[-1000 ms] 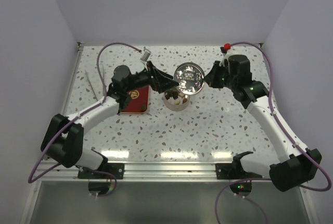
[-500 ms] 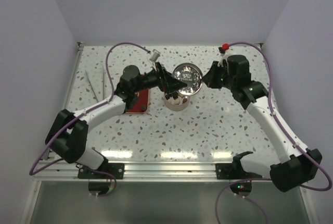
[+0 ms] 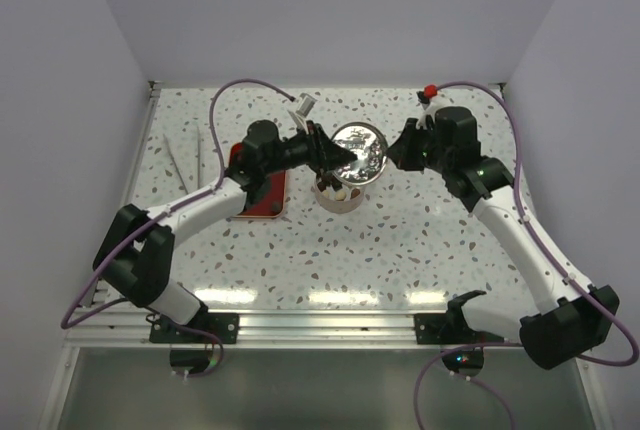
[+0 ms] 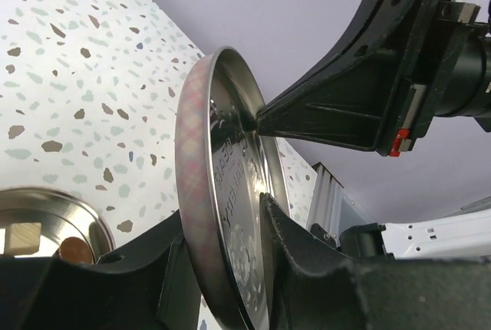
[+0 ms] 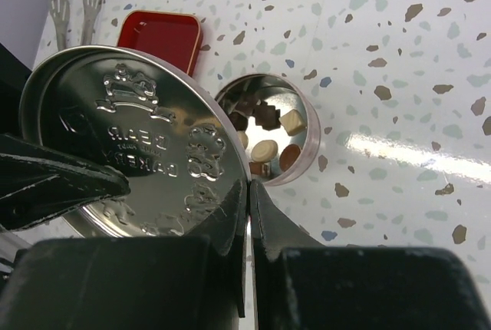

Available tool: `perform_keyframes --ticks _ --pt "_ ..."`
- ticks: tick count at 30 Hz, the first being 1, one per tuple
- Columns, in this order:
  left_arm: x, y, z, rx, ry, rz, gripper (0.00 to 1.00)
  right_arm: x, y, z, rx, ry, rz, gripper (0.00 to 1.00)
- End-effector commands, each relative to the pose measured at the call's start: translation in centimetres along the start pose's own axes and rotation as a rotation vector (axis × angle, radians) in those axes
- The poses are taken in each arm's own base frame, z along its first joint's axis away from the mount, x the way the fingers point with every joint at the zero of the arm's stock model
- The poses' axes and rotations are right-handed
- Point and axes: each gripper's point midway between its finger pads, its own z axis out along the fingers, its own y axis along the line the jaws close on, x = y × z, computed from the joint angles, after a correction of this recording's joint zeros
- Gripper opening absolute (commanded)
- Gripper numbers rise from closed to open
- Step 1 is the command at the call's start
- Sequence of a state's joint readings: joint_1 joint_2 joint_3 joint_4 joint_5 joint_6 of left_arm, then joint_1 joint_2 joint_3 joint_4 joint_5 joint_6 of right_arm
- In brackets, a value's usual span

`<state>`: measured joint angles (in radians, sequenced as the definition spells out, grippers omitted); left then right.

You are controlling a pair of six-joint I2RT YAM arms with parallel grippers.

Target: Pack the chocolate

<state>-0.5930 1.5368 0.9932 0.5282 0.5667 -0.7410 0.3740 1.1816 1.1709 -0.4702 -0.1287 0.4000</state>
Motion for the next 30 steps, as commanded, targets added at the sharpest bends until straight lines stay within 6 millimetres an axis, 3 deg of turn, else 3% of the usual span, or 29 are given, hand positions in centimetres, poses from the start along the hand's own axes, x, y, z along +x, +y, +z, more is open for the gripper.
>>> perform_keyframes --ticks 1,10,13,14,17,20,23,24,30 --pt "-1.0 -0.5 0.6 0.009 -0.016 0.035 0.34 -1.4 1.2 -1.0 -0.046 -0.064 -0.028 0.02" --pt "-0.5 0.1 1.1 0.015 -0.006 0.018 0.24 -1.2 1.1 -1.1 -0.046 -0.06 -0.039 0.11" --pt "-0.3 0.4 1.2 0.011 -0.003 0.02 0.24 -1.3 0.8 -1.1 -0.033 -0.066 -0.044 0.25" --pt "-0.2 0.4 1.3 0.012 0.0 0.024 0.23 -1.3 0.7 -1.1 -0.03 -0.067 -0.046 0.38" --pt "-0.2 1.4 1.3 -0.021 0.002 0.069 0.23 -1.3 0.7 -1.2 -0.026 -0.072 -0.041 0.57" --pt "-0.4 2.2 1.4 -0.06 -0.001 0.118 0.22 -1.6 0.8 -1.6 -0.023 -0.081 -0.044 0.66" --pt "-0.4 3.3 1.4 -0.098 0.009 0.171 0.12 -1.8 0.8 -1.7 -0.02 -0.086 -0.042 0.68" --pt "-0.2 3.6 1.4 -0.107 0.015 0.187 0.01 -1.8 0.8 -1.7 -0.02 -0.084 -0.042 0.69" --pt "-0.1 4.8 1.2 -0.157 0.032 0.255 0.0 -1.8 0.8 -1.5 -0.022 -0.075 -0.036 0.69"
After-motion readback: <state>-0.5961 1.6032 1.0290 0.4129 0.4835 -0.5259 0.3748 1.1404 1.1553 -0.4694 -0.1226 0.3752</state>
